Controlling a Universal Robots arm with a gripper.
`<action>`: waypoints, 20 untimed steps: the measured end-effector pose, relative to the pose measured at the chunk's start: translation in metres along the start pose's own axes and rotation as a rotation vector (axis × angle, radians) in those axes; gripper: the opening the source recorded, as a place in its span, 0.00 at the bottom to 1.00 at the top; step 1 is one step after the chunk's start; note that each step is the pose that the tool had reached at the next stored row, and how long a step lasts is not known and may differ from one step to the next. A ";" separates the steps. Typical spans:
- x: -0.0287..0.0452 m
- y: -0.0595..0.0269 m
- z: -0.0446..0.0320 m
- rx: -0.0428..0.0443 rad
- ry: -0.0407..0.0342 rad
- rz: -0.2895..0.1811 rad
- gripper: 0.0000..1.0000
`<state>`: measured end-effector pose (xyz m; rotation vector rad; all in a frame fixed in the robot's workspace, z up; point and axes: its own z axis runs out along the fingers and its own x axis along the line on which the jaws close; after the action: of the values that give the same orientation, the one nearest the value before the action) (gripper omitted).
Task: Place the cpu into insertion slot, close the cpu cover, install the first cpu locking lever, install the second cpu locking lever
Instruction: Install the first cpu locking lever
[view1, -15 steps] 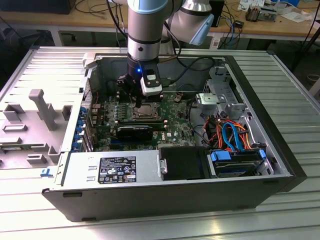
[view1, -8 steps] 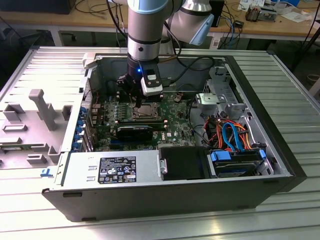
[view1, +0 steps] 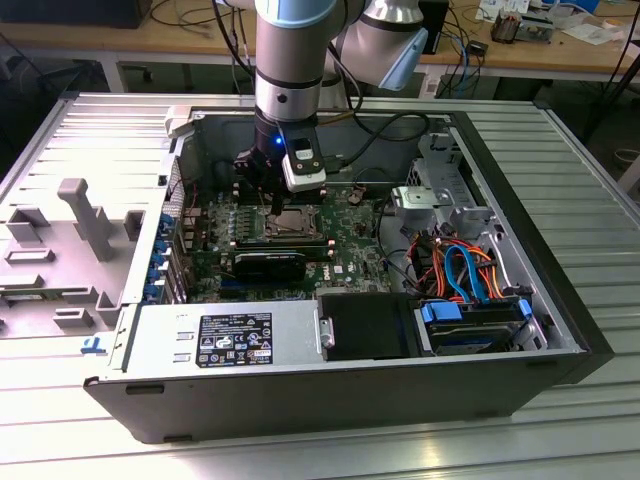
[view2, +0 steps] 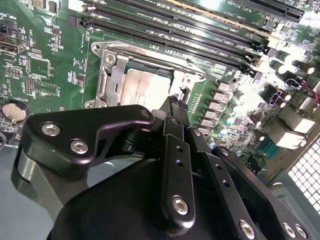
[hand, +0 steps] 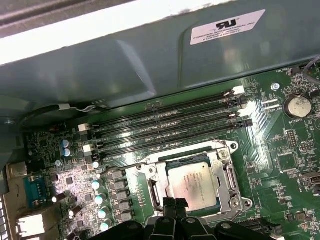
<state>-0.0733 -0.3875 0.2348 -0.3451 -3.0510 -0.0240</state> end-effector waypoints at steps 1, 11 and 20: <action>0.0000 0.0000 0.0000 0.0000 0.0001 -0.001 0.11; 0.0000 0.0000 0.0000 0.0017 0.0002 -0.024 0.11; 0.0000 0.0000 0.0000 0.0043 0.0005 -0.060 0.11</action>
<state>-0.0733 -0.3875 0.2348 -0.2528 -3.0596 -0.0208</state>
